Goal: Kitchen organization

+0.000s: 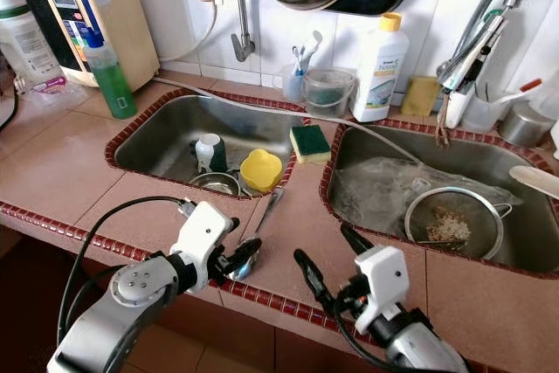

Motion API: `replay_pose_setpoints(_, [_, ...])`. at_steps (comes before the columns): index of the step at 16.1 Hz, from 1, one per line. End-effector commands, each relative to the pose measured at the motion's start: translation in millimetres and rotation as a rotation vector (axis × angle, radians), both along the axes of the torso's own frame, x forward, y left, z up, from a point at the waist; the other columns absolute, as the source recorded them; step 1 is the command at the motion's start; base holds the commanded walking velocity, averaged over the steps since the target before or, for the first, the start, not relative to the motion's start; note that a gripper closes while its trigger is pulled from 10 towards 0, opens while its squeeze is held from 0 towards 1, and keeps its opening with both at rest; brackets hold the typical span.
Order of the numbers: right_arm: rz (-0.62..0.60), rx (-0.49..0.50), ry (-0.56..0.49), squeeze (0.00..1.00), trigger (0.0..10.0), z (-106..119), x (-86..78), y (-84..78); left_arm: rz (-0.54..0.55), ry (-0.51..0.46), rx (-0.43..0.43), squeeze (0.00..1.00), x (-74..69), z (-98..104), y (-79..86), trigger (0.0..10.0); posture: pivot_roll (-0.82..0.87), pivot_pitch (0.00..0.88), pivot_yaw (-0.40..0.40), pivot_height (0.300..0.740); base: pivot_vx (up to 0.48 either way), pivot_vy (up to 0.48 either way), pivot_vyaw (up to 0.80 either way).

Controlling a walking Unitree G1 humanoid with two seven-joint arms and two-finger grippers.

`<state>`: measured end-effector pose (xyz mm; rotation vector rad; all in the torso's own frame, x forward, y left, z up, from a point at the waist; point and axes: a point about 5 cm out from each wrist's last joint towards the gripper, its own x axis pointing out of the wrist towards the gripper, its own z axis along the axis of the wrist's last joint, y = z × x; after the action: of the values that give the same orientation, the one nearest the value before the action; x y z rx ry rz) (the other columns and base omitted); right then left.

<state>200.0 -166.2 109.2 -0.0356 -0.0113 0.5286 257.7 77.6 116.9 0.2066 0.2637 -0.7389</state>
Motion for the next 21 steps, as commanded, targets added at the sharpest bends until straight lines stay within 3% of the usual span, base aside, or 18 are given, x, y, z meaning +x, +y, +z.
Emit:
replay_pose_setpoints(1, [0.001,-0.003,-0.006,0.0,10.0,3.4,-2.0,-1.1,-0.002,0.004,-0.011,0.0,3.4,4.7,-1.2,10.0,-0.27,0.055,0.061,0.74,0.0,0.0,0.0])
replay_pose_setpoints(7, [-0.013,0.008,0.008,0.0,10.0,3.9,-10.2,1.2,0.133,0.048,-0.016,0.0,24.2,5.5,-4.5,10.0,-0.3,0.076,0.088,0.74,0.0,0.0,0.0])
replay_pose_setpoints(11, [-0.027,0.016,0.006,0.0,10.0,4.8,-11.4,3.1,0.132,0.104,-0.009,0.0,19.6,-4.4,-8.9,10.0,-0.31,0.084,0.099,0.74,0.0,0.0,0.0])
replay_pose_setpoints(18, [-0.03,0.01,0.005,0.0,10.0,5.8,-9.7,2.3,0.148,0.119,0.019,0.0,17.2,-9.6,-9.2,10.0,-0.31,0.089,0.095,0.74,0.0,0.0,0.0])
replay_pose_setpoints(19, [-0.032,0.01,0.006,0.0,10.0,5.3,-9.8,2.1,0.138,0.105,-0.056,0.0,18.3,2.7,-14.6,10.0,-0.3,0.089,0.097,0.74,0.0,0.0,0.0])
replay_pose_setpoints(21, [-0.031,0.011,0.007,0.0,10.0,4.0,-9.7,4.4,0.135,0.083,-0.1,0.0,20.6,14.6,-18.7,10.0,-0.3,0.087,0.102,0.74,0.0,0.0,0.0])
